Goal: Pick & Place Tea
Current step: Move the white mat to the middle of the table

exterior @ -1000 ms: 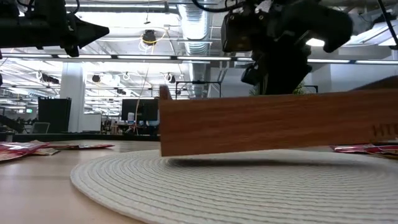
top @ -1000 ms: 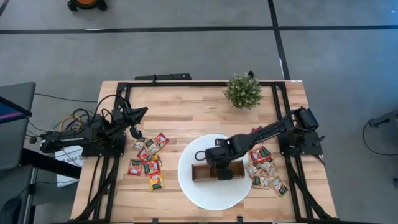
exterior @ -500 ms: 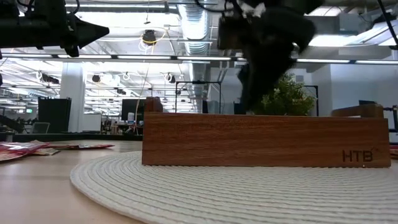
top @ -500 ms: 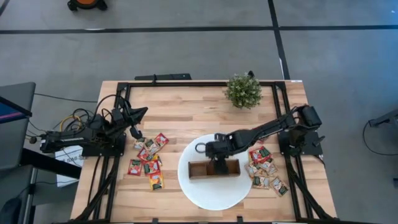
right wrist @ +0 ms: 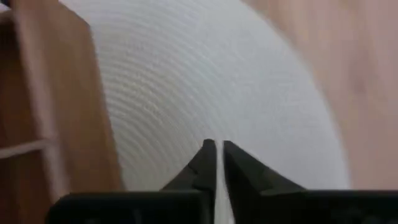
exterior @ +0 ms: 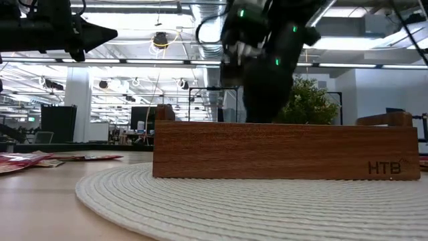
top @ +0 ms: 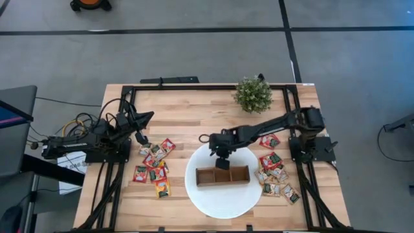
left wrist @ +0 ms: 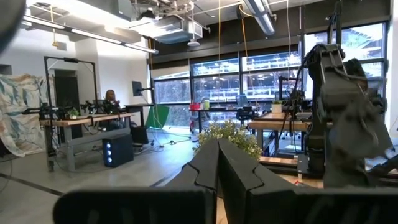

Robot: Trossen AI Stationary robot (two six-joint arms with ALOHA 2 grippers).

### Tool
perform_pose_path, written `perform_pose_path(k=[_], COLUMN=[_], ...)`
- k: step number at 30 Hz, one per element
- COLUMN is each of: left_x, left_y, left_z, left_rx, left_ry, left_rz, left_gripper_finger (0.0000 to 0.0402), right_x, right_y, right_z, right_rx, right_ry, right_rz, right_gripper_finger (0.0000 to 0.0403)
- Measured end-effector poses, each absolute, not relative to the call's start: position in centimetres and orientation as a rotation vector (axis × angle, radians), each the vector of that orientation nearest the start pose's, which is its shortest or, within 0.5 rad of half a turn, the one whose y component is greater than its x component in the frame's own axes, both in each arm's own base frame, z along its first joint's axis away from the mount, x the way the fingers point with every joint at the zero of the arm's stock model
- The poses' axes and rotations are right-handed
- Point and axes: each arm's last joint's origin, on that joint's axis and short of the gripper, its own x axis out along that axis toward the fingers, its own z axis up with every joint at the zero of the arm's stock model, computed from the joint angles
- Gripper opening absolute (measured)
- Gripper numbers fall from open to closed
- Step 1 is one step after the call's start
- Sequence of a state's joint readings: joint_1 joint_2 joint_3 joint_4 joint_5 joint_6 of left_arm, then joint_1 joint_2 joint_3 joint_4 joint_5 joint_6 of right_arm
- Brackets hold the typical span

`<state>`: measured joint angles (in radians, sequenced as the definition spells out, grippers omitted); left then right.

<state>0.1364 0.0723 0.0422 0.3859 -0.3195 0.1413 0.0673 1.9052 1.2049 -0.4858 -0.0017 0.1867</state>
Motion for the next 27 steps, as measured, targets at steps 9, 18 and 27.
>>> perform_pose_path(k=[9,18,27], left_x=[9.1,9.1,9.1], left_y=[2.2,2.2,2.2], left_z=[20.8,20.8,20.8], left_rx=[0.104,0.104,0.104], left_ry=[-0.322,-0.322,-0.322], left_rz=[0.479,0.479,0.479], left_gripper_finger=[0.0,0.0,0.0], right_x=[39.3,39.9,39.5], right_y=[0.8,-6.1,-9.3], right_z=[12.0,12.3,13.4], right_rx=[0.084,0.175,0.303], right_ry=[1.169,1.062,0.962], right_rz=[-0.101,-0.29,-0.44], right_gripper_finger=[0.0003,0.0002,0.0003])
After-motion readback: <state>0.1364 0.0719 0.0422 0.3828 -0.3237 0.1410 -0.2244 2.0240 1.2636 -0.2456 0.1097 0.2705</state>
